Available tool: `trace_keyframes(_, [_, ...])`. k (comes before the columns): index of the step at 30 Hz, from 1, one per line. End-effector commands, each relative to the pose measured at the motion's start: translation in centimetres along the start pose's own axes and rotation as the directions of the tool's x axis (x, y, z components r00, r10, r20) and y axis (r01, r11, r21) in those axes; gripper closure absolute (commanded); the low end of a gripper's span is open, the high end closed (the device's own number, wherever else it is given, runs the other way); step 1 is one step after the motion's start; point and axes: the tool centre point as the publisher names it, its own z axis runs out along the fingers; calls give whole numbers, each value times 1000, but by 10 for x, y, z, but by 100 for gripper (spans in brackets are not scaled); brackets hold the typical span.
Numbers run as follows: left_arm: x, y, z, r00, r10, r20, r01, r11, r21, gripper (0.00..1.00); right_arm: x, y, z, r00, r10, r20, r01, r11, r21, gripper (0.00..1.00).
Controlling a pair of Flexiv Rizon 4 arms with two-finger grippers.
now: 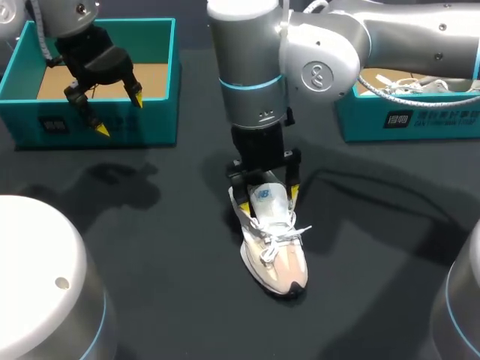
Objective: Take the shoe out of the shoebox, open the shoe tongue, remove and reinsert the insole, then place the shoe into the shoebox
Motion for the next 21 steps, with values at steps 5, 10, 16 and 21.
trace_keyframes(5, [1, 0, 0, 1000, 1, 0, -1, 1000, -1, 0, -2, -18, 2, 1000, 14, -25, -15, 1000, -23, 0])
trace_keyframes(10, [1, 0, 0, 1000, 1, 0, -1, 1000, -1, 0, 0, -33, 2, 998, 45, -36, -45, 999, -20, 0])
trace_keyframes(16, [1, 0, 0, 1000, 1, 0, -1, 1000, -1, 0, 5, -52, -6, 996, 79, -31, -80, 996, -24, 0])
trace_keyframes(21, [1, 0, 0, 1000, 1, 0, -1, 1000, -1, 0, 6, -68, -11, 993, 116, -25, -116, 993, -30, 0])
